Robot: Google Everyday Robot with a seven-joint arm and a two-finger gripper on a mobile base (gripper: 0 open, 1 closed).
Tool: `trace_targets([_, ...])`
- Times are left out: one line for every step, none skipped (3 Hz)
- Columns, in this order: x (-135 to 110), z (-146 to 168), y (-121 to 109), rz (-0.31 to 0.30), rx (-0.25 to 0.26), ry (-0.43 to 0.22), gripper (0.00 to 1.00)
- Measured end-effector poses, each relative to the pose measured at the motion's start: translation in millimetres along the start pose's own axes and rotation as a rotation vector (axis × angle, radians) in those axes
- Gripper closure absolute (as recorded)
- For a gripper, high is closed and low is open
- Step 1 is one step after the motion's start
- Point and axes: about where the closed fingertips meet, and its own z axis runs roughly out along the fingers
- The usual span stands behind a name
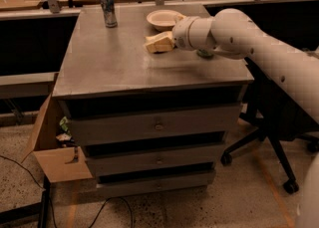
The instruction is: Move sponge near paper bowl
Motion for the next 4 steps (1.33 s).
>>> trace_targets([-18,-26,11,-0.024,-0.033,-0.024,0.12])
trace_targets([-24,-73,7,-0.039,0.01,-0.058,0.31])
trace_targets([-23,-143,-15,-0.074,0.126,-0.071,0.54])
trace_targets([-12,-164,-28,-0.068,0.161,-0.059,0.51])
